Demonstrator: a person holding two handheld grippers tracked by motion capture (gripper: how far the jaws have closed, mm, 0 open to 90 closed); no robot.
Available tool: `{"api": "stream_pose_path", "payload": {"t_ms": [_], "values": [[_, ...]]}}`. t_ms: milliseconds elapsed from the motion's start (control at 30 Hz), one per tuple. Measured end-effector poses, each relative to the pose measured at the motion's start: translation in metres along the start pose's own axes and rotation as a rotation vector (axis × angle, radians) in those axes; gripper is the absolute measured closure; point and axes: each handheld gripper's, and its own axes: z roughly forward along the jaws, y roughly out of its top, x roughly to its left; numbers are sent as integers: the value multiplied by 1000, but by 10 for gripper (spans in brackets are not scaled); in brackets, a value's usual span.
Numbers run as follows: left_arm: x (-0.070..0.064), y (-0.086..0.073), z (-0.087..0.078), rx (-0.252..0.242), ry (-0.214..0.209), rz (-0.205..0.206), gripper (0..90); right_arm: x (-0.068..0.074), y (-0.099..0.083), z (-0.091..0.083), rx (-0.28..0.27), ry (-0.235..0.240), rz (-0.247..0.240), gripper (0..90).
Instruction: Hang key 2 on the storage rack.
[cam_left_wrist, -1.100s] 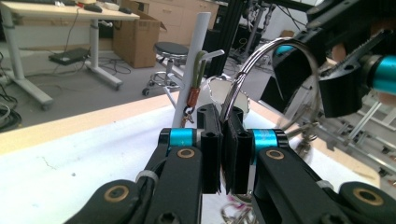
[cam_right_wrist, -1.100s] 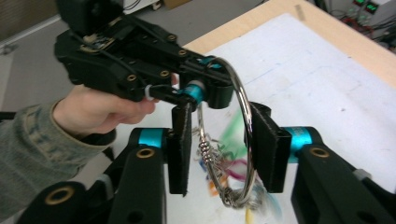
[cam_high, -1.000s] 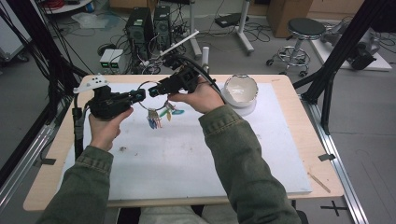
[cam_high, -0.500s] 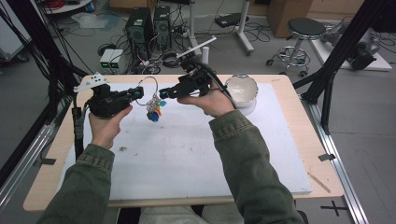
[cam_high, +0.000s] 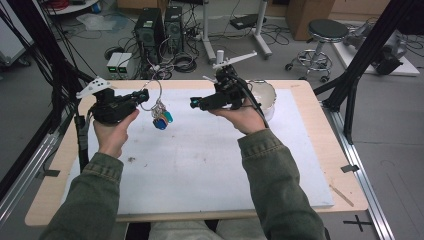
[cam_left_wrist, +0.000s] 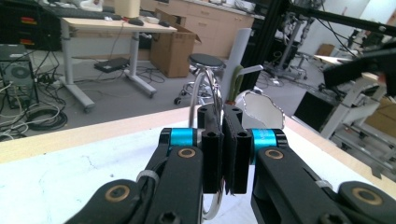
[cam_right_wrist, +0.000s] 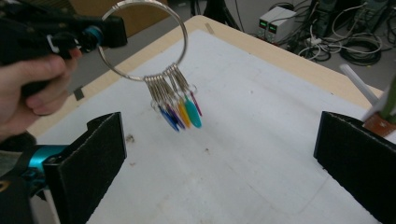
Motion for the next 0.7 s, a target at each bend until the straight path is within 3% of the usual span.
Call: {"api": "stream_pose_path", "payload": {"t_ms": [333,433,700], "values": [[3,-2,-1,-19,37,-3,865,-21,-34,-11,-7,-68,32,15],[5,-4,-1,-18,40,0,865,-29,-45,-17,-32,-90,47,15],[7,-6,1,-18,51,-5,864,-54,-80,-39,-115,-215,110,15]]}}
